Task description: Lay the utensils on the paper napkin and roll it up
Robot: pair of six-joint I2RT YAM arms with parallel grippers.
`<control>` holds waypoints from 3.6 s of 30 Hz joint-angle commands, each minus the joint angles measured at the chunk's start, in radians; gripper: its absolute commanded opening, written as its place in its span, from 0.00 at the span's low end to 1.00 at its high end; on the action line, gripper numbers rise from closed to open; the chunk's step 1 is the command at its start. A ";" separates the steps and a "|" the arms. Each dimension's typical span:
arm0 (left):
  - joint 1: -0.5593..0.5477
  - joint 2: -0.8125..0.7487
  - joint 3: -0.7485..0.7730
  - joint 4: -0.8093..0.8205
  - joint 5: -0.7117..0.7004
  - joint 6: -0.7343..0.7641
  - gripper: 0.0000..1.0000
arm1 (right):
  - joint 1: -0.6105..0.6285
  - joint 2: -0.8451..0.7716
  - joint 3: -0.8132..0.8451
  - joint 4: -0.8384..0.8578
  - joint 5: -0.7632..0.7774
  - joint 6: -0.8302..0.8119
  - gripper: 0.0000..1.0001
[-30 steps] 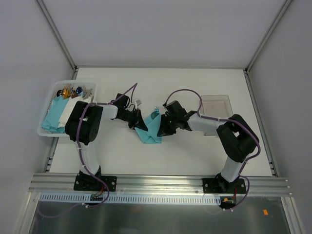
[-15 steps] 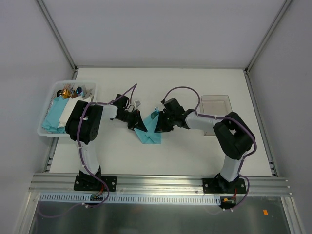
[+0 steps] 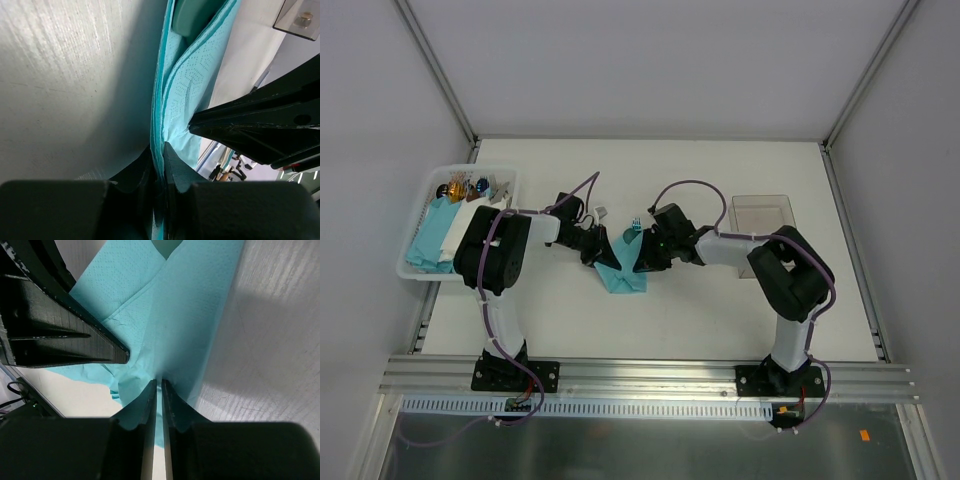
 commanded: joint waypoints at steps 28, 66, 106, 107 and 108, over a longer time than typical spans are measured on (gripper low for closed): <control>-0.055 -0.035 0.024 0.256 0.196 -0.237 0.42 | 0.025 0.071 0.041 -0.094 0.055 -0.055 0.10; -0.053 0.173 -0.003 0.342 0.095 -0.323 0.53 | 0.024 0.021 0.026 -0.097 0.033 -0.067 0.05; -0.053 0.204 0.059 0.174 -0.040 -0.304 0.74 | 0.218 -0.323 0.013 -0.034 0.414 0.062 0.04; -0.053 0.204 0.059 0.171 -0.045 -0.304 0.74 | 0.229 -0.287 0.047 -0.057 0.425 0.052 0.01; -0.053 0.206 0.058 0.170 -0.048 -0.306 0.74 | 0.237 -0.267 0.082 -0.104 0.450 0.042 0.00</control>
